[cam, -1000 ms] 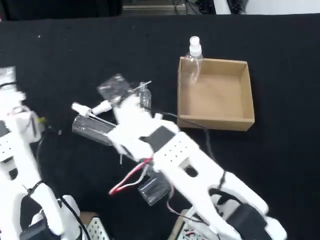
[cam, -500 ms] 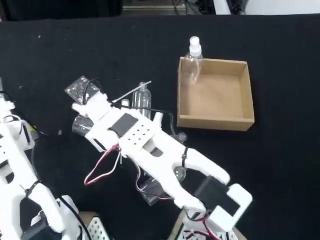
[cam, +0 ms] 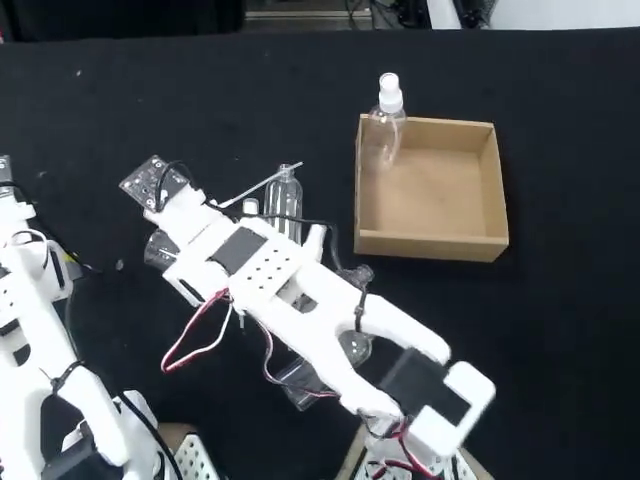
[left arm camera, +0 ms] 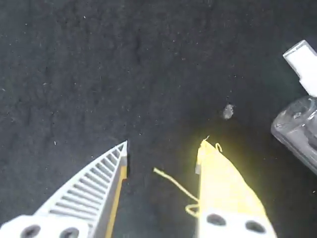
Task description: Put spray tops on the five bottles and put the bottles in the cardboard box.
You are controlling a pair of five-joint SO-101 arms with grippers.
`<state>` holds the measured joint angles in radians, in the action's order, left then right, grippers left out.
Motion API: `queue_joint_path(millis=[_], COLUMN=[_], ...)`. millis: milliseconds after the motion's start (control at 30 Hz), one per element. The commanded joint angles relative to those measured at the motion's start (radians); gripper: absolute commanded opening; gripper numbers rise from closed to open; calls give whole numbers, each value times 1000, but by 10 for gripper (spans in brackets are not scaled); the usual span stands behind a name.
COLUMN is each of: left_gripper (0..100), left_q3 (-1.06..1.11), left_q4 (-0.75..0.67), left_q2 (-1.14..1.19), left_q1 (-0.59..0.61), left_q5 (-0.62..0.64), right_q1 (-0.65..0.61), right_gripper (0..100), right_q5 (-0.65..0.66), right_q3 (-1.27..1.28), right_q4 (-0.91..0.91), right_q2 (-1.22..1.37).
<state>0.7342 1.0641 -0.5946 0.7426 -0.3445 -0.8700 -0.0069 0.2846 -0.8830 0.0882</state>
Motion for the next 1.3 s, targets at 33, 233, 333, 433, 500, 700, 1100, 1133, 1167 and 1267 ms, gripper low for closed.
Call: queue_joint_path(millis=[33,233,333,433,500,700,1100,1133,1167,1267], left_gripper=[220,220,220,220,220,220,220,220,220,220], left_q3=[-15,-22,-25,-38,-54,-128,-117,-107,-94,-70], left_q4=[8,6,6,8,26,121,137,138,140,140], left_q2=[-11,-11,-11,-12,-12,-12,-11,-11,-11,-11], left_q1=[8,19,13,13,18,22,12,12,12,18], left_q5=[-2,0,2,2,2,-6,-8,-8,-8,-8], right_q1=[6,-3,3,0,0,6,51,38,29,51], right_gripper=[306,303,259,162,86,10,15,13,12,11], right_q5=[14,68,68,69,69,68,262,278,284,287], right_q3=[-73,-122,-147,-153,-154,-151,39,70,97,139], right_q4=[37,49,48,3,-12,-115,-420,-420,-430,-488], right_q2=[45,133,176,214,219,108,-205,-222,-249,-414])
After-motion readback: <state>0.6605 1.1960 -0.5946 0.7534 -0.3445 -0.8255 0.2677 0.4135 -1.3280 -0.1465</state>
